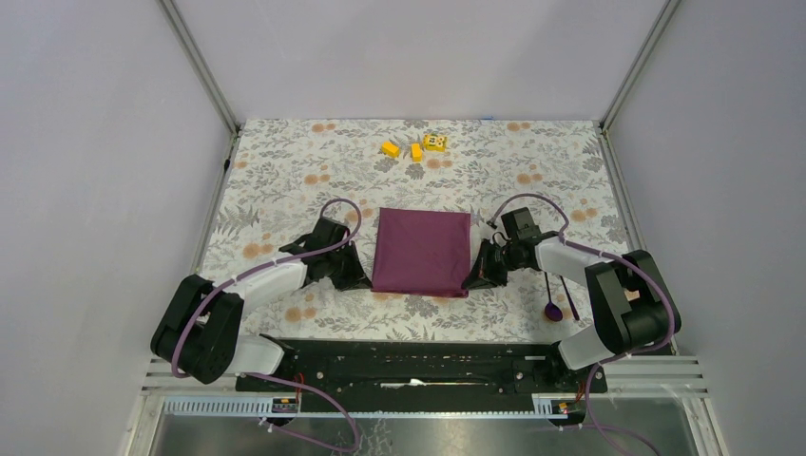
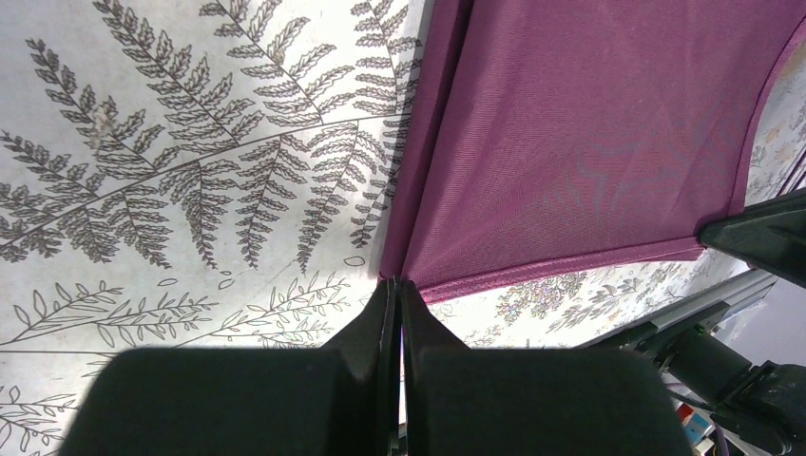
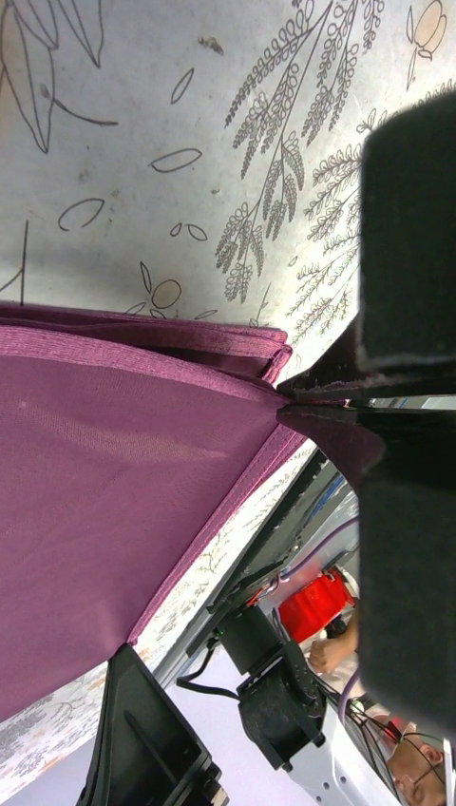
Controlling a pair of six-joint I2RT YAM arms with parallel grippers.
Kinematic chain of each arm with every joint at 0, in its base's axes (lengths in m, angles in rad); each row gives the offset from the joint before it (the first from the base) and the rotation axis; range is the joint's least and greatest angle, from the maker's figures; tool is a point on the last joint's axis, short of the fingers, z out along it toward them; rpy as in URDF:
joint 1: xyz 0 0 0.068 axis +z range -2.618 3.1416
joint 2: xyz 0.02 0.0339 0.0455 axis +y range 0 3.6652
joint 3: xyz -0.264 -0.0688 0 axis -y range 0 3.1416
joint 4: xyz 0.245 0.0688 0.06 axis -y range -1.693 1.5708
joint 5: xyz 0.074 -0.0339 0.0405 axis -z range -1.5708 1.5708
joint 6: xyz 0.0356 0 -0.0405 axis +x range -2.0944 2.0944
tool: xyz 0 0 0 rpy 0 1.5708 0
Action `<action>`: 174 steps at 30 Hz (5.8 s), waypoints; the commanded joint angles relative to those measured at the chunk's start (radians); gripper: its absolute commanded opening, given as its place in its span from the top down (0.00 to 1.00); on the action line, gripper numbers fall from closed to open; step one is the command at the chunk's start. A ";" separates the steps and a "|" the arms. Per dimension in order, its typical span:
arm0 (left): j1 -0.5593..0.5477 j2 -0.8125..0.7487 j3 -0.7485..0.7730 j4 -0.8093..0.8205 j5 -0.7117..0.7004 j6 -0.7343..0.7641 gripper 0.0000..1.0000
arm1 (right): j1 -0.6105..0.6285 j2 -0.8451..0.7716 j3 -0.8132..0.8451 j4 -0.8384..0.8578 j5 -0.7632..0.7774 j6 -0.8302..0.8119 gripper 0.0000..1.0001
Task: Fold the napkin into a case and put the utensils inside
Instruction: Smooth out the square-folded napkin at the center of the board.
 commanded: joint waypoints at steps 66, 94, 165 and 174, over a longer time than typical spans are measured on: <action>-0.004 0.068 -0.079 0.141 -0.043 0.005 0.84 | 0.263 0.506 0.598 0.544 -0.202 0.228 0.00; -0.002 0.039 -0.131 0.124 -0.092 0.009 0.90 | 0.243 0.955 1.035 0.537 -0.218 0.253 0.04; 0.148 -0.086 0.088 -0.045 0.052 0.099 0.54 | -0.129 0.413 0.771 -0.048 -0.013 -0.109 0.01; 0.167 0.015 -0.031 0.051 0.059 0.078 0.55 | 0.063 0.186 0.366 0.104 -0.170 -0.046 0.19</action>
